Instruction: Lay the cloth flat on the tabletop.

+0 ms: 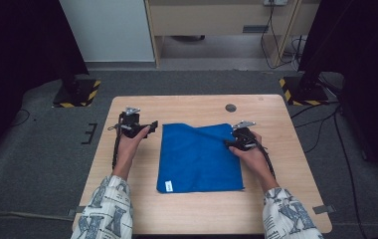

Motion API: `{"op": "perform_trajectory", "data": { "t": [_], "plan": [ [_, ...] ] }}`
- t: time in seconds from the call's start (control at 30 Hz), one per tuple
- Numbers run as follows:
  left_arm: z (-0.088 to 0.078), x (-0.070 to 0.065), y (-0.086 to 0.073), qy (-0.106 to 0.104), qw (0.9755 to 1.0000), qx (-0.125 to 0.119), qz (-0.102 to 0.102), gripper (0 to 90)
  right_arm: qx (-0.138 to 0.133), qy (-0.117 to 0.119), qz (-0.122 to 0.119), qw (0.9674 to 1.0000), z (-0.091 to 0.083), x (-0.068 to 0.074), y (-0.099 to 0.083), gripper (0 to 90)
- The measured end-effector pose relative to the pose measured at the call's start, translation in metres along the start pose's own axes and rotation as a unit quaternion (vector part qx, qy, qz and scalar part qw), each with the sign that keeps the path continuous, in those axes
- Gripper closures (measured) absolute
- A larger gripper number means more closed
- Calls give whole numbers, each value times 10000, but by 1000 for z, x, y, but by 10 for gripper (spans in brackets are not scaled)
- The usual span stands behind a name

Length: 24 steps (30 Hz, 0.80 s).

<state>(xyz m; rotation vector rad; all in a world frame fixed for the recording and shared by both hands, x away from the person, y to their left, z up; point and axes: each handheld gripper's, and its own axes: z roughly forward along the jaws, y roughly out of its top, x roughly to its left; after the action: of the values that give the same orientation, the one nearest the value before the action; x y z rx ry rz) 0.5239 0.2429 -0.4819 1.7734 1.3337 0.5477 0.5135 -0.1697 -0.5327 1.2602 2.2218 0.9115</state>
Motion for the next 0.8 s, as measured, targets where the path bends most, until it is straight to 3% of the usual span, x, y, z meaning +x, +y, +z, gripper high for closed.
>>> {"op": "perform_trajectory", "data": {
  "t": [0.23, 0.43, 0.6, 0.8],
  "plan": [
    [-10, -1, -1, -52, 10000, -64, -8, 101, 11, -45, 18, 10000, -1, 2, 2, 267],
    [-23, -5, -2, -113, 9998, -105, 110, 93, -274, -28, 50, 9996, -8, 8, 10, 189],
    [-32, -6, -5, -188, 9996, -135, 130, 85, -442, 133, 27, 9989, -15, 17, 20, 172],
    [-38, -8, -12, -279, 9994, -101, 195, 69, -431, 420, -29, 9982, -16, 33, 28, 146]
  ]
}}
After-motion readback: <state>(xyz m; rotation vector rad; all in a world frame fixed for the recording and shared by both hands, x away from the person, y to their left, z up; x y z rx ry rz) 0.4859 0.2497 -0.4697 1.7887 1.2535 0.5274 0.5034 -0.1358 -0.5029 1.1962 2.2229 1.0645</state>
